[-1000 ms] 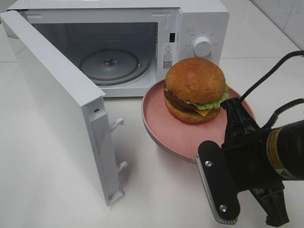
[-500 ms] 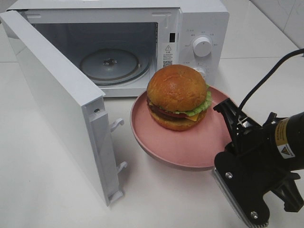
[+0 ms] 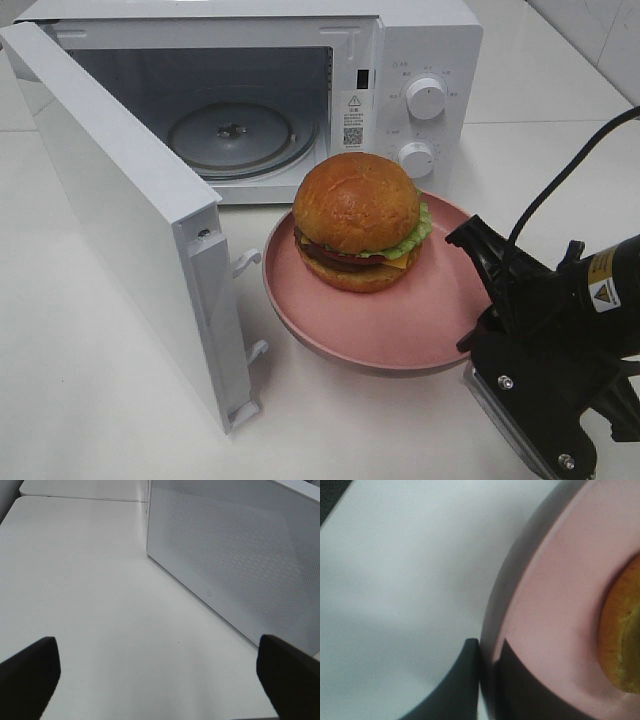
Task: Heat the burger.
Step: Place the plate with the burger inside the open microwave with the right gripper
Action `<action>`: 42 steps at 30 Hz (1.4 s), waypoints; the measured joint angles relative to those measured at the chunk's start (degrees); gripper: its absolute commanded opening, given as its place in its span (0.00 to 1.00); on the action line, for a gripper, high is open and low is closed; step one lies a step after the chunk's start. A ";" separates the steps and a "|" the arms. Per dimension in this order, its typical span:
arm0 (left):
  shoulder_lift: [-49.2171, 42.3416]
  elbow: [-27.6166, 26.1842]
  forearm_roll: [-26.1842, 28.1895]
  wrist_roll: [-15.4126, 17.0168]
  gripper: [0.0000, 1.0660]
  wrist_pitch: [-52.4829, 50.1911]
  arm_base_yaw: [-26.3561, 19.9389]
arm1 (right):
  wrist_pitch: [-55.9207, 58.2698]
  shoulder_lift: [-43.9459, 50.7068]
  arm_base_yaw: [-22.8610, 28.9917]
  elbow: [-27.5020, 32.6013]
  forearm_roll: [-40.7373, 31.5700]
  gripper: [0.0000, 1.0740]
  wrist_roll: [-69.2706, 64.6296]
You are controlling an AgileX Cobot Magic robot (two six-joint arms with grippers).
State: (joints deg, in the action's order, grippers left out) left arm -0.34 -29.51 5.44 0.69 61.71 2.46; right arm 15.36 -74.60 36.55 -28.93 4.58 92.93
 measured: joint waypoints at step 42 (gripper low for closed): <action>0.00 0.00 0.00 0.00 0.94 0.00 0.00 | 2.52 -18.51 2.18 -20.97 -4.18 0.00 3.09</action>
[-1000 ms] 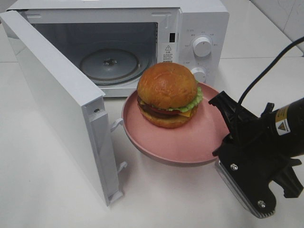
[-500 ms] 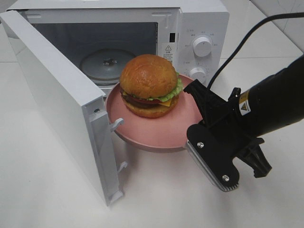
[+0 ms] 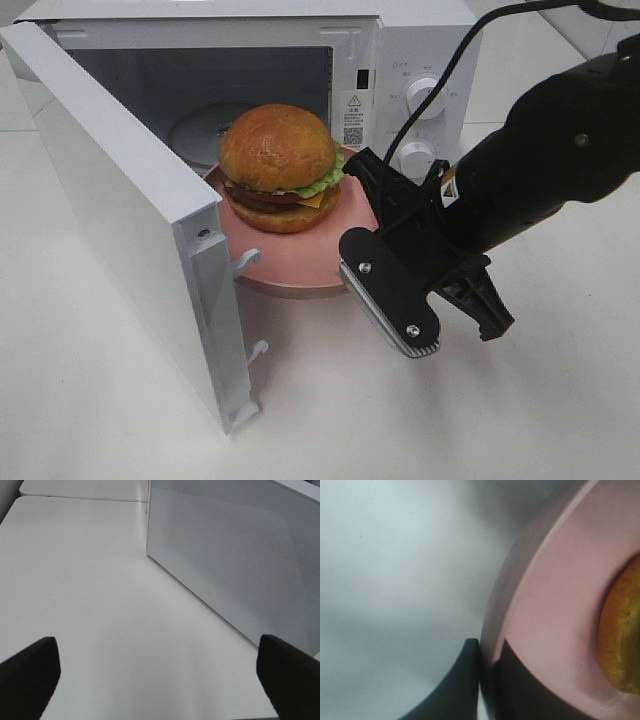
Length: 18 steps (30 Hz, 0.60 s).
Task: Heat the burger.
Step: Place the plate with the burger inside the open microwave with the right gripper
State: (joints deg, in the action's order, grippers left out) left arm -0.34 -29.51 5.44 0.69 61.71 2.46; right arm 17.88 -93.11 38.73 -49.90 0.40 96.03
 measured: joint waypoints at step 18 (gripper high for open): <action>0.00 0.00 0.00 0.00 0.94 0.00 0.00 | 2.69 -9.63 0.40 -12.20 -4.35 0.00 2.35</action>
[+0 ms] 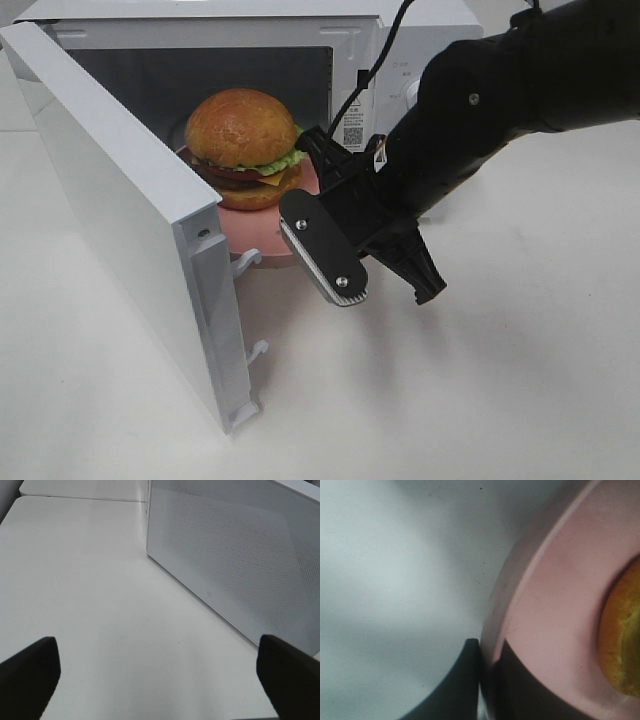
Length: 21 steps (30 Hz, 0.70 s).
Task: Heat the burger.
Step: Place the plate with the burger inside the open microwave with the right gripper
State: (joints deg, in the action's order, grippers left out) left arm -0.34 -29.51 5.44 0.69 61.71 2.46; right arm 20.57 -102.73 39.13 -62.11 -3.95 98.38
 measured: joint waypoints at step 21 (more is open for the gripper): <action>0.00 0.00 0.00 0.00 0.94 0.00 0.00 | 4.58 -8.59 0.00 -12.09 -4.35 0.00 4.01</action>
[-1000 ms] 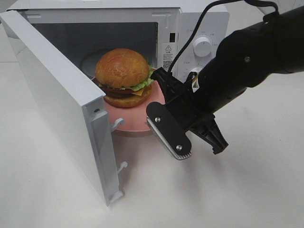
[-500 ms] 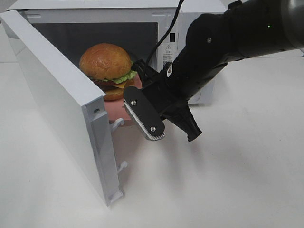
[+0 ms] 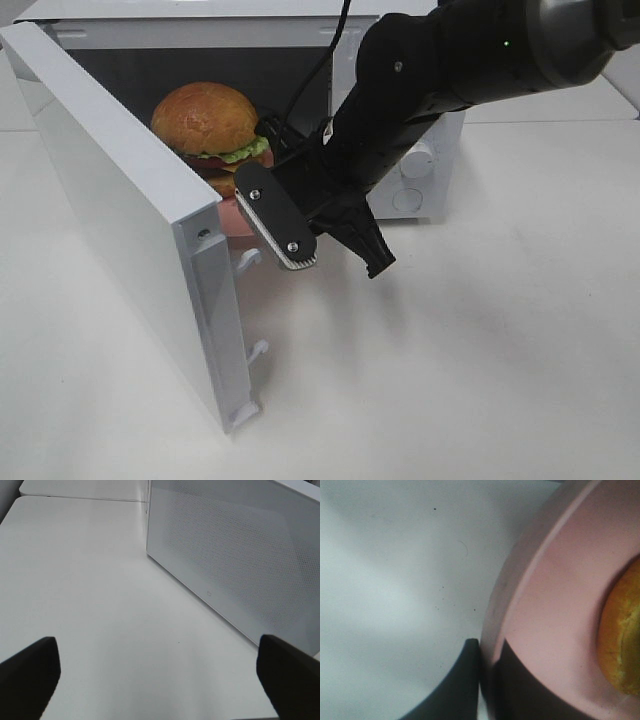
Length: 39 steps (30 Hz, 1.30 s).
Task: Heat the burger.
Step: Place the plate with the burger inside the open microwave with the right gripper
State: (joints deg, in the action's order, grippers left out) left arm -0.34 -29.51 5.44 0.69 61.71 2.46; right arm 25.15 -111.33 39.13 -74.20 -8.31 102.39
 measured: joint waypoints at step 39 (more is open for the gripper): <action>0.00 0.00 0.00 0.00 0.94 0.00 0.00 | 4.64 -14.61 -0.57 -22.69 16.73 0.00 -25.32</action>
State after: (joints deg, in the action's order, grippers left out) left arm -0.34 -29.51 5.44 0.69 61.71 2.46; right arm 29.79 -125.94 38.56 -96.89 8.42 77.06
